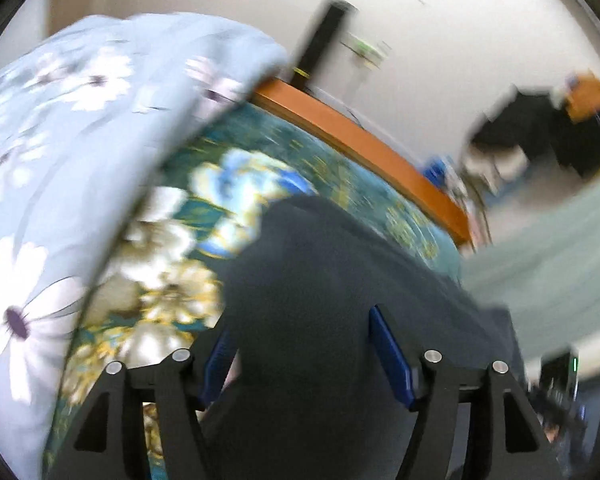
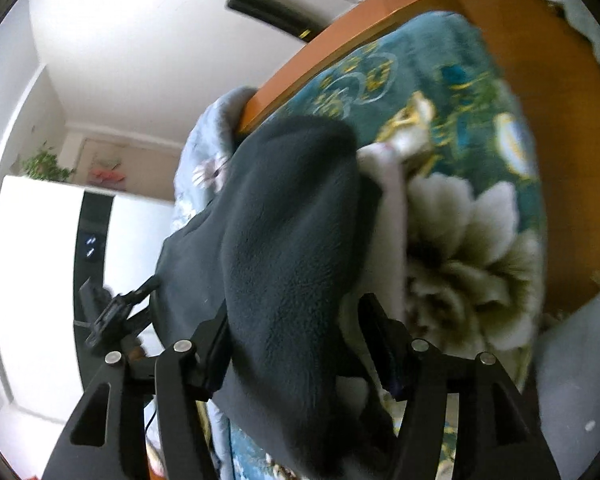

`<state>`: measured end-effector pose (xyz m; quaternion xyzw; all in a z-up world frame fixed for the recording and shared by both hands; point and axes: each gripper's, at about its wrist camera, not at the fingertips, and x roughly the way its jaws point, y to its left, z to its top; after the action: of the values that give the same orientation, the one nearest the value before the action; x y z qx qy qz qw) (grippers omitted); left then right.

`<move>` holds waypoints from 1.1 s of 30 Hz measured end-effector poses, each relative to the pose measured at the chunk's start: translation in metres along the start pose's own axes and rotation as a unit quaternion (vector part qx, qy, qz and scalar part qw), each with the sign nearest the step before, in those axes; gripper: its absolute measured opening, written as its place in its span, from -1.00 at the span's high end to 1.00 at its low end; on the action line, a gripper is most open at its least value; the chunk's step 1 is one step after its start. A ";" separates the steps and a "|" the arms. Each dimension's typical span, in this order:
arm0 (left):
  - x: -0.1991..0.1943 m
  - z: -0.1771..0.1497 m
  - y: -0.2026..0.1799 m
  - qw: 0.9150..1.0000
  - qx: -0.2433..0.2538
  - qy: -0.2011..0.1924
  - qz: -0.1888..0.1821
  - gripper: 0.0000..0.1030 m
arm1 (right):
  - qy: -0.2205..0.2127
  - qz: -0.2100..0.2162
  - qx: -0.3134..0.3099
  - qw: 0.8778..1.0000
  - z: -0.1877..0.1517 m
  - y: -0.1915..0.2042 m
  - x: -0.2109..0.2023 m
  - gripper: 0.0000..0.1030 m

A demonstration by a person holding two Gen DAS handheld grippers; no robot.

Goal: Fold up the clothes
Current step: 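Carry the folded jacket with both grippers toward the bed's wooden headboard, then lower the folded jacket onto the stack of clothes and open both grippers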

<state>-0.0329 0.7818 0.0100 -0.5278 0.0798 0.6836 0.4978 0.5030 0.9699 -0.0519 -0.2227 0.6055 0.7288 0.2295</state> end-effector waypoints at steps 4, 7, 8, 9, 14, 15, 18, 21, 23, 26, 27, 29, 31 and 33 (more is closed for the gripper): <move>-0.032 -0.002 0.000 0.996 0.015 -0.052 0.065 -0.34 | -0.047 -0.078 -0.038 0.995 -0.003 0.022 -0.027 -0.19; -0.047 -0.018 -0.025 0.991 0.090 -0.068 0.077 -0.34 | -0.082 -0.122 -0.100 0.984 -0.014 0.054 -0.033 -0.19; -0.050 -0.025 -0.032 0.990 0.101 -0.072 0.070 -0.34 | -0.089 -0.129 -0.123 0.980 -0.019 0.065 -0.033 -0.19; -0.051 -0.034 -0.037 0.989 0.109 -0.075 0.062 -0.34 | -0.097 -0.136 -0.146 0.975 -0.024 0.076 -0.033 -0.19; -0.029 -0.076 -0.060 0.983 0.162 -0.067 0.058 -0.34 | -0.073 -0.131 -0.260 0.954 -0.055 0.115 -0.003 -0.19; -0.021 -0.082 -0.062 0.980 0.175 -0.063 0.068 -0.34 | -0.062 -0.129 -0.277 0.950 -0.060 0.116 0.007 -0.19; 0.009 -0.083 -0.054 0.982 0.165 -0.041 0.087 -0.35 | -0.064 -0.155 -0.254 0.953 -0.053 0.100 0.030 -0.19; 0.025 -0.080 -0.047 0.986 0.136 -0.038 0.085 -0.39 | -0.058 -0.142 -0.195 0.969 -0.041 0.078 0.043 -0.19; 0.026 -0.080 -0.050 0.985 0.138 -0.044 0.091 -0.39 | -0.065 -0.148 -0.196 0.967 -0.043 0.079 0.043 -0.19; 0.020 -0.084 -0.055 0.983 0.137 -0.056 0.105 -0.39 | -0.079 -0.151 -0.207 0.963 -0.051 0.086 0.035 -0.19; 0.015 -0.088 -0.057 0.983 0.134 -0.062 0.109 -0.39 | -0.088 -0.150 -0.211 0.962 -0.056 0.090 0.030 -0.19; 0.004 -0.097 -0.059 0.984 0.124 -0.074 0.106 -0.41 | -0.109 -0.150 -0.224 0.957 -0.071 0.097 0.018 -0.19; -0.008 -0.113 -0.059 0.986 0.111 -0.085 0.096 -0.48 | -0.130 -0.155 -0.236 0.950 -0.091 0.100 0.009 -0.20; -0.018 -0.131 -0.060 0.985 0.113 -0.092 0.095 -0.55 | -0.141 -0.163 -0.249 0.944 -0.111 0.097 0.007 -0.20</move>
<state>0.0956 0.7175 -0.0071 -0.3932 0.1602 0.7602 0.4918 0.4439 0.8453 0.0013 -0.2633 0.3218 0.8326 0.3659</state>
